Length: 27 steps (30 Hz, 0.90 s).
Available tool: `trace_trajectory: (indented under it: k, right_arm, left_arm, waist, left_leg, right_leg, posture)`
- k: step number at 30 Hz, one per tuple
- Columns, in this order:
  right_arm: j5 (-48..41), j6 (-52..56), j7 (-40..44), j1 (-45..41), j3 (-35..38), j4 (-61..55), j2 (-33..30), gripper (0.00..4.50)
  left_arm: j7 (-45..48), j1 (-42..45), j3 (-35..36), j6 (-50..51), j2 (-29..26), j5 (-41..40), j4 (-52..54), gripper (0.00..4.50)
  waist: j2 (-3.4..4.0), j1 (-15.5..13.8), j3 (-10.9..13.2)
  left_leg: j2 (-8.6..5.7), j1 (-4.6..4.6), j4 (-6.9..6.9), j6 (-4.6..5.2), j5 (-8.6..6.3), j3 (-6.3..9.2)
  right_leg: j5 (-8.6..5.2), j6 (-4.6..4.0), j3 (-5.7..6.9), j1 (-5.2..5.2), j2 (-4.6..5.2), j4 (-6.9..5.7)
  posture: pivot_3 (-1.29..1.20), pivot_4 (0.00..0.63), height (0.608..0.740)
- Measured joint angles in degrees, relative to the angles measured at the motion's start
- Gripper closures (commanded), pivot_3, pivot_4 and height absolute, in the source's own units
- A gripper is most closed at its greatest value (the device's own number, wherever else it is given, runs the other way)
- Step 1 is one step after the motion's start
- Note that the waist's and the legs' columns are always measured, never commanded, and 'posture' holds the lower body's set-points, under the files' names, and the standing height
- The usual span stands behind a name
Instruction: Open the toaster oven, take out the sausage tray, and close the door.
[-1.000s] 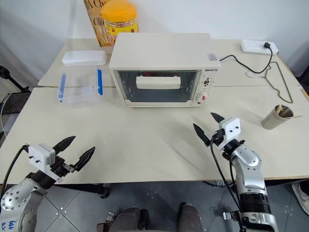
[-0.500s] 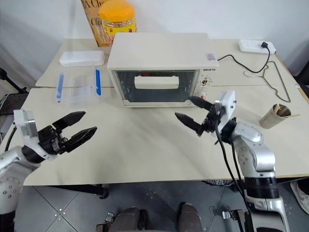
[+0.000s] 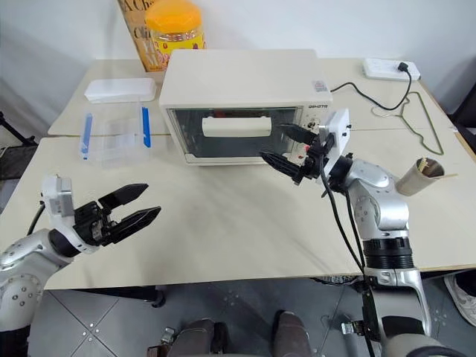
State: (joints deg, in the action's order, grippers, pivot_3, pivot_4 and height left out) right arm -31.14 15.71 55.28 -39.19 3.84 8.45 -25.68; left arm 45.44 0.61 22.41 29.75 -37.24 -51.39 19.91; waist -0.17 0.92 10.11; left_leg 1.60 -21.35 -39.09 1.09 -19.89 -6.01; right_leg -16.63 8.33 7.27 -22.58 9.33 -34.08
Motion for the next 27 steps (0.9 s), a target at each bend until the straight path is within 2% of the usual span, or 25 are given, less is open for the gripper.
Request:
trace_trajectory:
  k: [8, 13, 17, 20, 27]
  right_arm:
    - [0.93, -0.63, 2.26, -0.63, -1.2, 1.02, 1.48, 0.0]
    - [1.29, -1.52, 7.62, 1.57, -1.99, -1.04, -0.13, 0.0]
    - [9.64, -15.55, 12.91, 5.9, -6.07, -1.67, -3.18, 0.0]
    - [12.3, -23.26, 13.54, 6.4, -6.25, 1.38, -3.01, 0.0]
    - [13.82, -29.79, 12.63, 5.96, -5.76, 5.8, -2.84, 0.0]
  left_arm:
    - [-0.85, 1.55, -0.19, -0.41, 0.54, 0.27, 0.01, 0.02]
    - [-0.89, 4.87, -0.55, -0.57, 0.72, 0.45, -0.72, 0.02]
    - [0.0, 8.78, -0.5, -0.63, -0.36, 0.66, -3.95, 0.02]
    - [1.1, 13.25, -0.47, -1.82, -0.79, 1.78, -8.74, 0.92]
    - [1.88, 27.0, -2.02, -6.35, 0.3, 6.04, -19.85, 3.15]
  waist:
    - [0.0, 0.22, 0.0]
    - [0.01, 0.48, 0.01]
    - [0.01, 0.81, 0.01]
    - [0.01, 0.82, 0.01]
    - [0.01, 0.49, 0.01]
  left_leg:
    - [0.01, 0.0, 0.0, -0.02, -0.01, 0.01]
    - [0.01, -0.01, 0.02, -0.02, -0.01, 0.01]
    - [0.0, 0.04, 0.05, -0.04, -0.03, -0.19]
    - [0.03, 0.06, 0.01, -0.05, -0.02, -0.27]
    - [-0.02, 0.04, -0.03, -0.05, -0.03, -0.32]
  right_leg:
    - [0.0, 0.0, 0.0, -0.01, 0.0, 0.0]
    - [0.0, 0.0, 0.02, -0.02, -0.01, 0.0]
    - [0.0, 0.0, 0.02, -0.03, -0.02, 0.0]
    - [0.0, -0.01, 0.02, -0.05, -0.04, -0.04]
    - [0.0, -0.01, 0.15, 0.04, -0.02, -0.04]
  posture:
    - [0.0, 0.15, 0.74]
    - [0.0, 0.15, 0.74]
    - [0.0, 0.15, 0.74]
    - [0.0, 0.15, 0.74]
    - [0.0, 0.15, 0.74]
